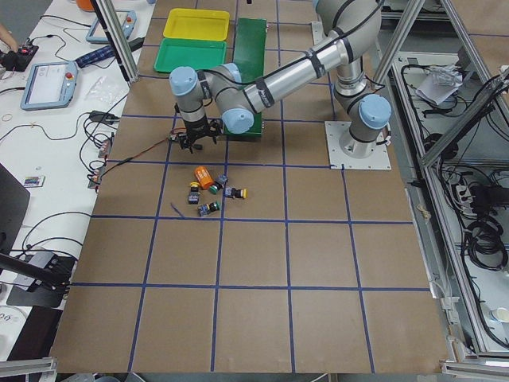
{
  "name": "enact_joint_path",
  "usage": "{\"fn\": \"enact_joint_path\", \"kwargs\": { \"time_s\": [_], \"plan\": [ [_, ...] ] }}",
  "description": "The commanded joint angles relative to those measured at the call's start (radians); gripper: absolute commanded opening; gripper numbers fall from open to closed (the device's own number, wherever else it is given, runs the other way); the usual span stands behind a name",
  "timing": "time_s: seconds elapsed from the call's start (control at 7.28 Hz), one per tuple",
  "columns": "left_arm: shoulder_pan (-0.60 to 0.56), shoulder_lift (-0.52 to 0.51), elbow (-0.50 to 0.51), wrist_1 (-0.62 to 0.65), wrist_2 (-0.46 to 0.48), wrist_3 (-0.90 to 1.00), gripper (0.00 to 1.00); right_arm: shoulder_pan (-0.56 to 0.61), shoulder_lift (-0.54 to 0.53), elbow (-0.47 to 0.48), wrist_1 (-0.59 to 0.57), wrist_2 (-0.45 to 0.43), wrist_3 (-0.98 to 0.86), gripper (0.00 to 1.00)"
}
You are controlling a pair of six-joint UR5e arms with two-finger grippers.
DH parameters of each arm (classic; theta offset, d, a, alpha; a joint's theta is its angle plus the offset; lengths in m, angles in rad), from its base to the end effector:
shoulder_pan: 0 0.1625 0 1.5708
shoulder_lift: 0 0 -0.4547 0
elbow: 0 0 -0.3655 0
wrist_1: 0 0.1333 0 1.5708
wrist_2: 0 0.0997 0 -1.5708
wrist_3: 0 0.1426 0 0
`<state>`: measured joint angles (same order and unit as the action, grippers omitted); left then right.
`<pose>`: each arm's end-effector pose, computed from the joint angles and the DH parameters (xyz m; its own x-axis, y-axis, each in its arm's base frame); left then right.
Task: Sort buttons by color to trays
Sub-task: 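Move the left gripper back to the parts and grasp another orange cell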
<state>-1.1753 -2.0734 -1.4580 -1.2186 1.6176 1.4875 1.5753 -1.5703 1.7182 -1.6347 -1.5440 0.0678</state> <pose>0.1341 -0.6499 0.2760 -0.4604 0.8871 0.0336 0.8872 0.4586 0.0497 0.1391 -0.4485 0.4129 -0.9976 0.0653 -0.0209 0.0633 0.9943 0.0855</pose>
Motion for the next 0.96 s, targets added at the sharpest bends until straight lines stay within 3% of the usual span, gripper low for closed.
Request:
{"fn": "enact_joint_path", "kwargs": {
  "time_s": [0.0, 0.82],
  "plan": [
    [0.005, -0.129, 0.104, 0.004, 0.004, -0.004, 1.0, 0.0, -0.005, 0.027, -0.014, 0.001, 0.001, 1.0],
    [0.006, -0.165, 0.127, 0.022, -0.002, -0.009, 1.0, 0.0, -0.007, 0.027, -0.057, 0.004, 0.004, 1.0]
  ]
}}
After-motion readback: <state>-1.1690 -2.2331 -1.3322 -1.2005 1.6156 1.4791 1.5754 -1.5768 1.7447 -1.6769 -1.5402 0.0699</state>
